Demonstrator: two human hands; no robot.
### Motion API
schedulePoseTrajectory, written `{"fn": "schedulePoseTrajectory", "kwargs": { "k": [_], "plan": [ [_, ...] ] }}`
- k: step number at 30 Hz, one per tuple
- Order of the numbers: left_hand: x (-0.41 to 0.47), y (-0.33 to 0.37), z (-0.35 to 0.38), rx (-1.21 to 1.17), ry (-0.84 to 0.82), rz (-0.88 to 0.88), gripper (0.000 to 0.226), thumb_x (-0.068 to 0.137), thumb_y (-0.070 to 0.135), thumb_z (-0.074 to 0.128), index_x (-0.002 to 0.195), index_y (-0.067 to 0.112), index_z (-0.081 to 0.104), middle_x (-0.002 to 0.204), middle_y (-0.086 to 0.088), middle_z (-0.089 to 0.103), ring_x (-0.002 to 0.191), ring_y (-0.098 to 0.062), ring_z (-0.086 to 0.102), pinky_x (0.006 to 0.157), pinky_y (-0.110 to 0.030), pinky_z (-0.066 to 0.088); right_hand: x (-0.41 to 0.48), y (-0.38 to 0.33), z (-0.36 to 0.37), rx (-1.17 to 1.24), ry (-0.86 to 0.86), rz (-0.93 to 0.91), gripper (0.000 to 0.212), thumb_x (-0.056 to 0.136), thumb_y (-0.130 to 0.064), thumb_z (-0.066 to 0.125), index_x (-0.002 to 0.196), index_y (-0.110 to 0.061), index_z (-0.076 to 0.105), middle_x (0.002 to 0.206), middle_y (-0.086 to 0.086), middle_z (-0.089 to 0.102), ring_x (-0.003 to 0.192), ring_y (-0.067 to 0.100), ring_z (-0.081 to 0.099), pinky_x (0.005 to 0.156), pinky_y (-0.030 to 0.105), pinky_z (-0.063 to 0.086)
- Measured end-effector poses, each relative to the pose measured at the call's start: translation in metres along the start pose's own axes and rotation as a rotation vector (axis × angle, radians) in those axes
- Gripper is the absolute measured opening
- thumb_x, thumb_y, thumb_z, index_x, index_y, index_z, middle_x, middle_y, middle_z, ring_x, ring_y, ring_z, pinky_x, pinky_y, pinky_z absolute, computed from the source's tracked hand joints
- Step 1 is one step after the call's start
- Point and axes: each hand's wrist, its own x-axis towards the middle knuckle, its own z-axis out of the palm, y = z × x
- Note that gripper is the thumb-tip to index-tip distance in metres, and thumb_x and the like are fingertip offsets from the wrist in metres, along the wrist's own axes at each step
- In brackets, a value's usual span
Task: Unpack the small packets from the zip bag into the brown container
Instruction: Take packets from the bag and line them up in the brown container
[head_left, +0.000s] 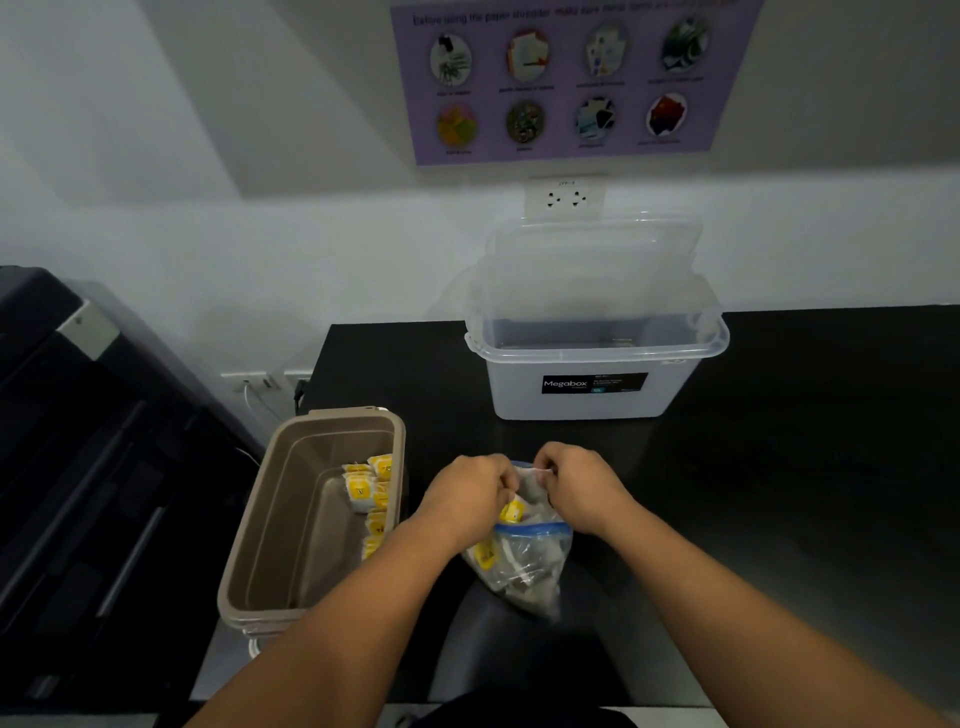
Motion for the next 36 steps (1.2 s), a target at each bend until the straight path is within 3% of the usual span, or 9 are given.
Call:
{"fn": "schedulePoseTrajectory", "kwargs": {
  "k": [5, 10, 13, 17, 21, 25, 28, 31, 36],
  "plan": [
    [-0.002, -0.001, -0.004, -0.032, 0.036, 0.004, 0.021, 0.098, 0.015, 0.054, 0.093, 0.033, 0.064, 0.093, 0.007, 0.069, 0.081, -0.011, 0.065, 0.078, -0.036, 0.058, -0.004, 0.004, 0.005, 0.157, 0.080, 0.049, 0.017, 0.096, -0.011, 0.062, 0.091, -0.027, 0.060, 0.087, -0.003, 0.063, 0.079, 0.013, 0.062, 0.061, 0.024, 0.046],
    [-0.003, -0.003, -0.004, -0.132, 0.033, -0.008, 0.016, 0.092, 0.014, 0.066, 0.101, 0.025, 0.073, 0.091, 0.010, 0.069, 0.085, -0.004, 0.067, 0.086, -0.031, 0.059, -0.003, 0.010, 0.007, 0.256, 0.105, 0.128, 0.020, 0.089, -0.003, 0.065, 0.091, -0.023, 0.060, 0.085, -0.002, 0.061, 0.077, 0.014, 0.060, 0.064, 0.025, 0.046],
    [0.000, 0.000, -0.006, -0.167, 0.070, -0.023, 0.015, 0.092, 0.014, 0.067, 0.100, 0.026, 0.071, 0.086, 0.008, 0.070, 0.082, -0.002, 0.067, 0.085, -0.031, 0.059, -0.001, 0.012, 0.008, 0.289, 0.087, 0.153, 0.028, 0.091, -0.001, 0.065, 0.112, -0.020, 0.063, 0.098, -0.001, 0.063, 0.091, 0.017, 0.062, 0.073, 0.024, 0.049],
    [0.009, 0.006, -0.009, -0.015, -0.062, -0.134, 0.014, 0.097, 0.021, 0.063, 0.108, 0.025, 0.070, 0.100, 0.002, 0.070, 0.093, -0.013, 0.068, 0.090, -0.037, 0.058, 0.000, 0.012, 0.010, 0.279, 0.070, 0.196, 0.025, 0.093, -0.001, 0.062, 0.110, -0.019, 0.071, 0.109, 0.004, 0.067, 0.099, 0.019, 0.064, 0.080, 0.032, 0.057],
    [0.015, 0.013, -0.008, 0.079, -0.138, -0.087, 0.016, 0.097, 0.026, 0.063, 0.111, 0.025, 0.072, 0.104, 0.003, 0.071, 0.093, -0.013, 0.067, 0.091, -0.037, 0.057, 0.000, 0.012, 0.009, 0.306, 0.090, 0.234, 0.018, 0.093, -0.003, 0.063, 0.101, -0.018, 0.069, 0.104, 0.004, 0.066, 0.096, 0.021, 0.065, 0.082, 0.037, 0.060],
    [0.023, 0.020, -0.002, 0.203, -0.279, 0.010, 0.035, 0.094, 0.014, 0.065, 0.124, 0.033, 0.066, 0.112, 0.003, 0.067, 0.095, -0.014, 0.065, 0.089, -0.038, 0.058, -0.003, 0.012, 0.006, 0.386, 0.138, 0.260, 0.014, 0.093, -0.004, 0.060, 0.092, -0.018, 0.064, 0.099, 0.006, 0.066, 0.089, 0.020, 0.066, 0.065, 0.028, 0.053],
    [0.029, 0.025, 0.001, 0.327, -0.404, 0.039, 0.046, 0.094, 0.014, 0.064, 0.135, 0.033, 0.057, 0.115, -0.003, 0.064, 0.097, -0.020, 0.064, 0.089, -0.041, 0.058, -0.004, 0.013, 0.004, 0.411, 0.135, 0.272, 0.015, 0.090, 0.000, 0.061, 0.092, -0.014, 0.063, 0.097, 0.009, 0.067, 0.089, 0.023, 0.069, 0.065, 0.032, 0.057],
    [0.031, 0.026, 0.000, 0.342, -0.447, 0.011, 0.035, 0.094, 0.016, 0.066, 0.126, 0.030, 0.064, 0.116, -0.003, 0.065, 0.100, -0.019, 0.065, 0.094, -0.040, 0.056, -0.004, 0.014, 0.003, 0.408, 0.108, 0.272, 0.019, 0.087, 0.003, 0.063, 0.094, -0.014, 0.062, 0.099, 0.009, 0.066, 0.091, 0.026, 0.070, 0.072, 0.037, 0.061],
    [0.028, 0.014, -0.012, 0.190, -0.280, -0.011, 0.015, 0.092, 0.017, 0.069, 0.100, 0.029, 0.073, 0.103, 0.007, 0.068, 0.093, -0.010, 0.065, 0.092, -0.035, 0.056, -0.003, 0.014, 0.001, 0.429, 0.094, 0.240, 0.019, 0.090, -0.001, 0.063, 0.097, -0.019, 0.063, 0.100, 0.004, 0.065, 0.091, 0.020, 0.065, 0.065, 0.028, 0.049]
  ]
}}
